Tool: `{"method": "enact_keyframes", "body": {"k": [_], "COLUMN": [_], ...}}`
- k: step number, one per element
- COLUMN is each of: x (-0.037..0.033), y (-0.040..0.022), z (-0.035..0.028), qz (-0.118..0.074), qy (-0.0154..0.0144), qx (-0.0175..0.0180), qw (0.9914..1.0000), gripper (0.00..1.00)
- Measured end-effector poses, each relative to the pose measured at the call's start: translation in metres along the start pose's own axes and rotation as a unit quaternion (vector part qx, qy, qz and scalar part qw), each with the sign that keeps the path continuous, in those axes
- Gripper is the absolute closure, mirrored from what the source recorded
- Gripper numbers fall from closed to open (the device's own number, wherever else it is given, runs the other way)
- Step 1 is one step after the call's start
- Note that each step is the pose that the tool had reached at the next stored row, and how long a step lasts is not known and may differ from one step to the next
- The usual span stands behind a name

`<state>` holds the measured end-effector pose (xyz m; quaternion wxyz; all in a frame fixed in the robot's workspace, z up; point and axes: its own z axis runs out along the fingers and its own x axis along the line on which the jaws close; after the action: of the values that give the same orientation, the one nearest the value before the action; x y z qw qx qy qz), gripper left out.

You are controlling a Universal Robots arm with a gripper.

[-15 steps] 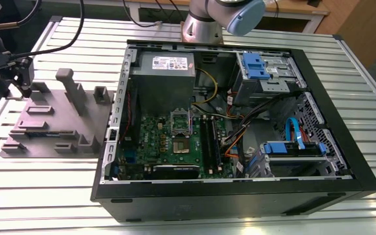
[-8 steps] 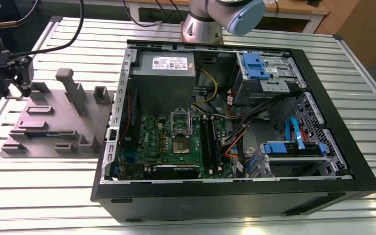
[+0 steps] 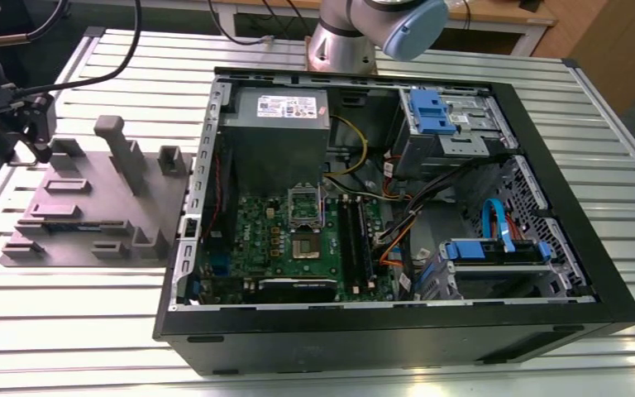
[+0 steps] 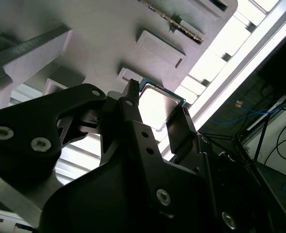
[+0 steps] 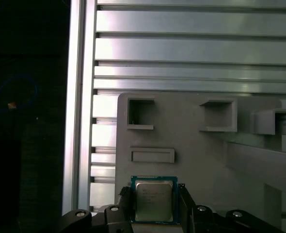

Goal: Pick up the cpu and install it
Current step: 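Pick up the cpu and move it towards the insertion slot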

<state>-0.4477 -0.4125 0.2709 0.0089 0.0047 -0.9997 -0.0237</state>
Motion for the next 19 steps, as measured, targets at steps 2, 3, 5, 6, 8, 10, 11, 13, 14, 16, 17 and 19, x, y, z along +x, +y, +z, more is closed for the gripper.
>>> {"method": "enact_keyframes", "body": {"k": [2, 3, 5, 6, 8, 10, 11, 13, 14, 16, 17, 19], "x": [0.0000, 0.0000, 0.0001, 0.0000, 0.0001, 0.0001, 0.0001, 0.0001, 0.0001, 0.0002, 0.0002, 0.0002], "y": [0.0000, 0.0000, 0.0001, 0.0001, 0.0001, 0.0002, 0.0003, 0.0003, 0.0004, 0.0005, 0.0005, 0.0006], "z": [-0.0003, -0.0008, -0.0015, -0.0019, -0.0032, -0.0047, -0.0056, -0.0073, -0.0082, -0.0099, -0.0108, -0.0122], "qz": [0.000, 0.000, 0.000, 0.000, 0.000, 0.000, 0.000, 0.000, 0.000, 0.000, 0.000, 0.000], "qy": [0.0000, 0.0001, 0.0000, 0.0000, 0.0001, 0.0001, 0.0000, 0.0000, 0.0000, 0.0000, 0.0000, 0.0000], "qx": [0.0000, 0.0001, 0.0000, 0.0000, 0.0000, 0.0000, 0.0000, 0.0000, 0.0000, 0.0000, 0.0000, 0.0000], "qw": [1.00000, 1.00000, 1.00000, 1.00000, 1.00000, 1.00000, 1.00000, 1.00000, 1.00000, 1.00000, 1.00000, 1.00000], "gripper": [0.53, 0.53, 0.53, 0.53, 0.53, 0.53, 0.53, 0.53, 0.53, 0.53, 0.53, 0.53]}}
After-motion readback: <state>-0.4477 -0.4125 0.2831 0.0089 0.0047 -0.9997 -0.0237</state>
